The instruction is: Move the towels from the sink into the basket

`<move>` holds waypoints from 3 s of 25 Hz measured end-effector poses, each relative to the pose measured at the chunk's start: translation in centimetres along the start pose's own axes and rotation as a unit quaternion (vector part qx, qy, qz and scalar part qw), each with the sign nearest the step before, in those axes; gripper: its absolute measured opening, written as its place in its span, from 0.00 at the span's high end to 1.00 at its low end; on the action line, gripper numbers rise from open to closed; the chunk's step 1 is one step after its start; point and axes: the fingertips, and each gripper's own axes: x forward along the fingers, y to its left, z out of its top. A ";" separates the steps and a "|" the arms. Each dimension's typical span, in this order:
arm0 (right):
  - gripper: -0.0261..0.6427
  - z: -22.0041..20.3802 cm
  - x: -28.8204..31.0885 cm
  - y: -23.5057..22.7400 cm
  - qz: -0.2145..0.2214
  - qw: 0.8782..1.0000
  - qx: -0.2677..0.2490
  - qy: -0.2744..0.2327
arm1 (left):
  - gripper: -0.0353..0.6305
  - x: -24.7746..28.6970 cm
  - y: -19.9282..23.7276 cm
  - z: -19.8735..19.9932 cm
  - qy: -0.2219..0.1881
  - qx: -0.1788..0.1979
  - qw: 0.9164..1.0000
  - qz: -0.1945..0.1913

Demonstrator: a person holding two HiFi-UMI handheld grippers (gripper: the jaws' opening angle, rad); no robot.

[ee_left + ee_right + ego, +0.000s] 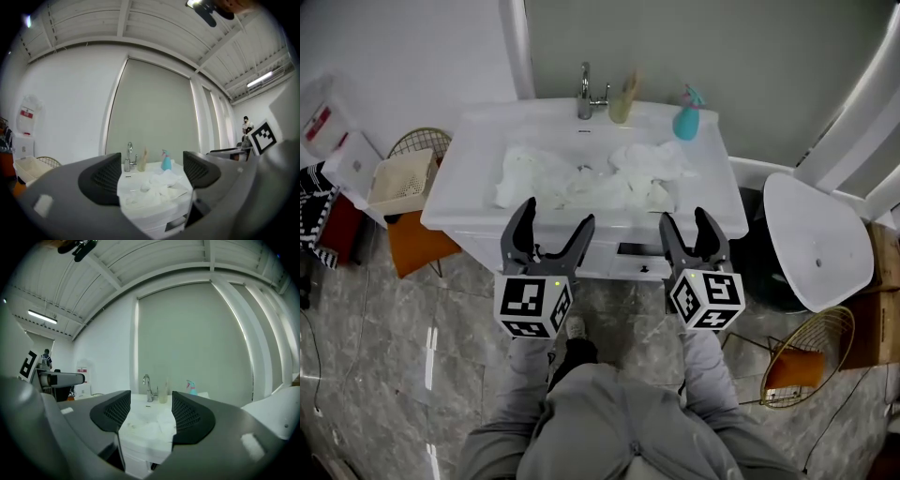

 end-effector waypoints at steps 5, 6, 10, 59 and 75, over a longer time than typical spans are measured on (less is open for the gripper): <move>0.58 -2.0 6.8 -1.8 -0.027 0.999 -0.008 0.022 | 0.25 7.0 3.5 -2.2 0.016 -0.004 1.000 -0.025; 0.58 -2.5 8.3 -2.2 -0.033 0.999 -0.012 0.029 | 0.25 8.6 4.3 -2.7 0.020 -0.004 0.999 -0.032; 0.58 -4.8 14.0 -3.7 -0.046 0.996 -0.029 0.071 | 0.25 15.4 6.1 -4.9 0.045 -0.001 0.996 -0.074; 0.14 -36.4 27.6 -13.4 0.222 0.579 -0.526 0.582 | 0.18 38.2 -3.9 -41.5 0.375 0.540 0.495 -0.568; 0.71 -34.6 29.8 -14.0 0.176 0.604 -0.581 0.516 | 0.66 37.1 -3.1 -40.2 0.369 0.525 0.534 -0.550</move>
